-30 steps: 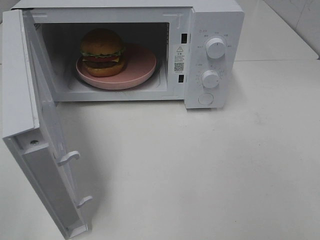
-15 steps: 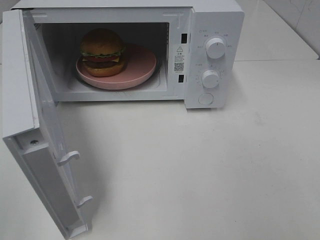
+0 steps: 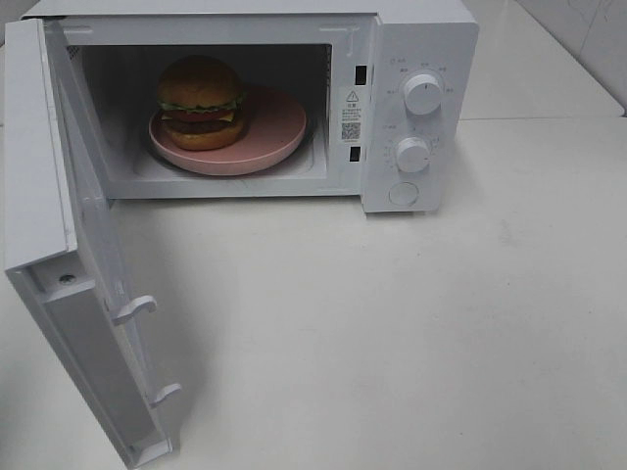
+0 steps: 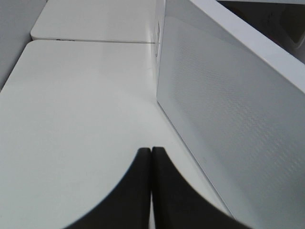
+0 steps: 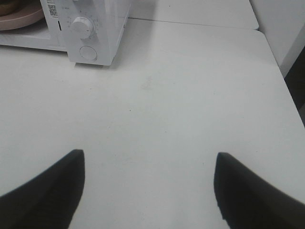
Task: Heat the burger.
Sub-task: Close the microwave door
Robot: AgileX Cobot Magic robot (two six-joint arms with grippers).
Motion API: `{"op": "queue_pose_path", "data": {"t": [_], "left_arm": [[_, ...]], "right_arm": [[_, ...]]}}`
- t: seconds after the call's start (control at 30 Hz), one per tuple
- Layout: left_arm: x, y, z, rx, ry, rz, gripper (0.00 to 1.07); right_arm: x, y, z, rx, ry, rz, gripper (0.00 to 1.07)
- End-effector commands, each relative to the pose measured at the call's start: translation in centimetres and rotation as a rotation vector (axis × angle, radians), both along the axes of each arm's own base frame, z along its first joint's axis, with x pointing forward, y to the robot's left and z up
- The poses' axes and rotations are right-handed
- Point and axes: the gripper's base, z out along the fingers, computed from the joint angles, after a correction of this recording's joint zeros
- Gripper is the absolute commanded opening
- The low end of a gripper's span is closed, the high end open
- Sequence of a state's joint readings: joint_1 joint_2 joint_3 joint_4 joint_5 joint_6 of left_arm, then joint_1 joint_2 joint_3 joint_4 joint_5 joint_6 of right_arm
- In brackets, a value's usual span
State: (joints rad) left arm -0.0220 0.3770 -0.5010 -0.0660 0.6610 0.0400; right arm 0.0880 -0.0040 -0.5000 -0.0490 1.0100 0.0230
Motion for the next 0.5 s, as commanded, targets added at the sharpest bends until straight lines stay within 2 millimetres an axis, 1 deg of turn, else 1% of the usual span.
{"op": "queue_pose_path", "data": {"t": [0.03,0.07,0.1,0.13,0.2,0.27,0.37,0.43,0.47,0.5], "left_arm": [[1.2,0.0,-0.2,0.016,-0.058,-0.006,0.00],[1.6,0.0,-0.3,0.017,-0.089,-0.005,0.00],[1.6,0.0,-0.3,0.017,-0.089,-0.005,0.00],[2.5,0.0,-0.6,0.008,-0.146,0.000,0.00],[2.8,0.0,-0.8,0.007,-0.168,0.002,0.00],[4.1,0.1,-1.8,-0.010,-0.258,0.028,0.00],[4.3,0.2,-2.1,-0.009,-0.272,0.034,0.00],[5.1,0.4,-3.3,0.006,-0.328,0.052,0.00],[5.1,0.4,-3.3,0.006,-0.328,0.052,0.00],[5.3,0.4,-3.8,0.020,-0.332,0.050,0.00]], "right_arm": [[-0.3,0.0,0.1,0.002,-0.043,-0.006,0.75],[-0.3,0.0,0.1,0.002,-0.043,-0.006,0.75],[-0.3,0.0,0.1,0.002,-0.043,-0.006,0.75],[-0.3,0.0,0.1,0.002,-0.043,-0.006,0.75],[-0.3,0.0,0.1,0.002,-0.043,-0.006,0.75],[-0.3,0.0,0.1,0.002,-0.043,-0.006,0.75],[-0.3,0.0,0.1,0.002,-0.043,-0.006,0.75],[-0.3,0.0,0.1,0.002,-0.043,-0.006,0.75],[-0.3,0.0,0.1,0.002,-0.043,-0.006,0.75],[-0.3,0.0,0.1,0.002,-0.043,-0.006,0.75]]}}
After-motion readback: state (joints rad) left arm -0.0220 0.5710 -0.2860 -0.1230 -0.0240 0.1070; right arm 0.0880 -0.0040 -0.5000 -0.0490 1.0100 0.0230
